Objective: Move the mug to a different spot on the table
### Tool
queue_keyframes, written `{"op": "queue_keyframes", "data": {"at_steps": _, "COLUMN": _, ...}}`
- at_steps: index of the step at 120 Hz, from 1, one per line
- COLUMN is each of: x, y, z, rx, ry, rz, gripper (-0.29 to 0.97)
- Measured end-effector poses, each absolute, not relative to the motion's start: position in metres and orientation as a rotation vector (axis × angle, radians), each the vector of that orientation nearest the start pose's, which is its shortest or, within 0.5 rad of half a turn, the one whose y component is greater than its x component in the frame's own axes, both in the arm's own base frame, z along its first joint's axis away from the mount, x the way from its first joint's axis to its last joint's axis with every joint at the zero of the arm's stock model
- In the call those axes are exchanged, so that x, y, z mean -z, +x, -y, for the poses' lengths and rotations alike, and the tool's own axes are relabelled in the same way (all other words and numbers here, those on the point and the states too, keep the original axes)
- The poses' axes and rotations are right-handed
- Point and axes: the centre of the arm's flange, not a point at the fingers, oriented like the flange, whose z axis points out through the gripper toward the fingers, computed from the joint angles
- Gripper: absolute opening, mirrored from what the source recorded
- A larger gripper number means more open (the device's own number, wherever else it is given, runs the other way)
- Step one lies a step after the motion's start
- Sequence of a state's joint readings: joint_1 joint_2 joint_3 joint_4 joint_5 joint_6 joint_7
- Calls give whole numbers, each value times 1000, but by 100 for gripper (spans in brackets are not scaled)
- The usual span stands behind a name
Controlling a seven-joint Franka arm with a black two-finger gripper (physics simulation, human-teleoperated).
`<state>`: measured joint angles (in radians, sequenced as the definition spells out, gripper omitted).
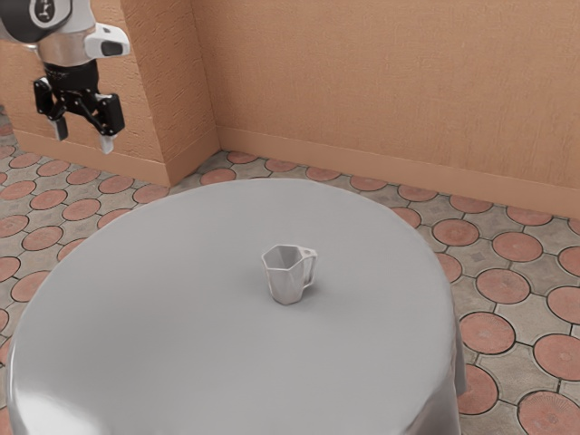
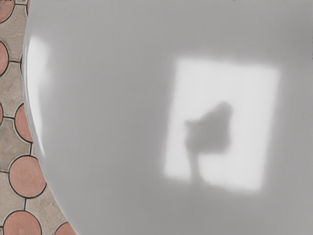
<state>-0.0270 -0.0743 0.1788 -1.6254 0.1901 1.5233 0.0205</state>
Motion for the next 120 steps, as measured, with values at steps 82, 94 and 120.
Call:
{"op": "queue_keyframes", "data": {"at_steps": 82, "x": -472, "y": 616, "z": 112, "rx": -227, "ry": -2919, "rz": -546, "gripper": 68}}
{"op": "queue_keyframes", "data": {"at_steps": 94, "x": -455, "y": 627, "z": 146, "rx": -225, "ry": -2899, "rz": -661, "gripper": 68}}
{"op": "queue_keyframes", "data": {"at_steps": 120, "x": -405, "y": 654, "z": 172, "rx": -227, "ry": -2892, "rz": -820, "gripper": 68}}
